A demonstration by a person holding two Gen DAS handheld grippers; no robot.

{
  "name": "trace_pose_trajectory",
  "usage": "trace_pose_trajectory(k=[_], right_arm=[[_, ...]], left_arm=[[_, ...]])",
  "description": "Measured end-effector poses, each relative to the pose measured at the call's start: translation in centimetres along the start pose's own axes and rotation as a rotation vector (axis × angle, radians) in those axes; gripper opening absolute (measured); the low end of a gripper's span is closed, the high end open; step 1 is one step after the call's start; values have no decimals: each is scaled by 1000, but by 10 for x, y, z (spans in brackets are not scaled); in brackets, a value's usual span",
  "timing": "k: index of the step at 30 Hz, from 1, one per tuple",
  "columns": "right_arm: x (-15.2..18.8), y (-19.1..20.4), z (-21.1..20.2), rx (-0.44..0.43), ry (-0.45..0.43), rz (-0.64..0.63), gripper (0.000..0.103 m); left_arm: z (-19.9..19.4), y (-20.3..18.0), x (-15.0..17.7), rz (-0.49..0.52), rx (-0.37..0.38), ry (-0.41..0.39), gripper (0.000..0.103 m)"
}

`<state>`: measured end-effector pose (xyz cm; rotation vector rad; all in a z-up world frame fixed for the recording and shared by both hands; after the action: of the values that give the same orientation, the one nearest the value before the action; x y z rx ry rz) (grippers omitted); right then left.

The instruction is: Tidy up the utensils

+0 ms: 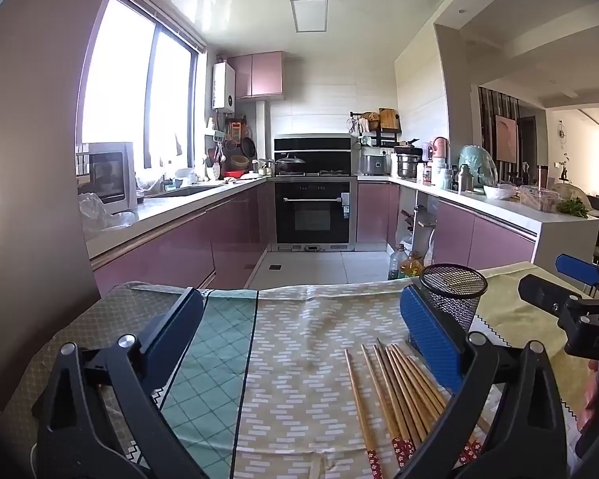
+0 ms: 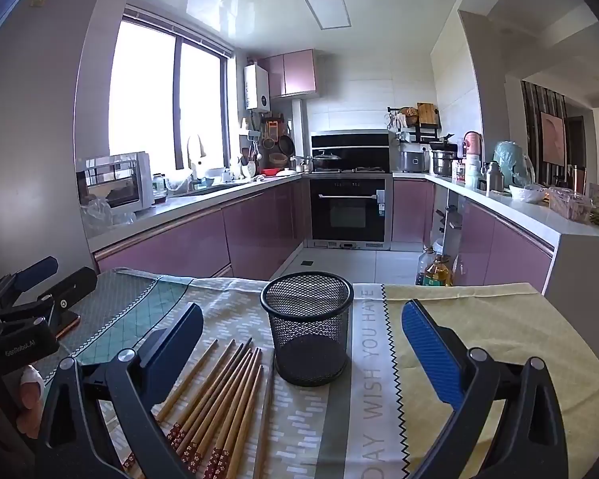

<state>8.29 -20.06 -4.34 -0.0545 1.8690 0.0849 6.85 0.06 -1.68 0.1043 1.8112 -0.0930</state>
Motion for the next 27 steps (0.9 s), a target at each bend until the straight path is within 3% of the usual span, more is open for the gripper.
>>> trace_pose_trajectory(k=[27], right_arm=[[-7, -2, -12, 26, -44, -3, 96]], left_arm=[[-5, -6, -4, 5, 20, -44, 97]])
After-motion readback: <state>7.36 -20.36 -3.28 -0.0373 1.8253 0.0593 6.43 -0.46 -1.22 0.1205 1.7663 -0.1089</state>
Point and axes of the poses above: each gripper's, at about its wrist camera, not at the fingertips, and z roughly the way its jaws point, y to its left, x to its underside, the point moved 7 cm from there along z, roughly the way its jaws point, and after that the axes turned 7 degrees about x, right-handed, at the moved point
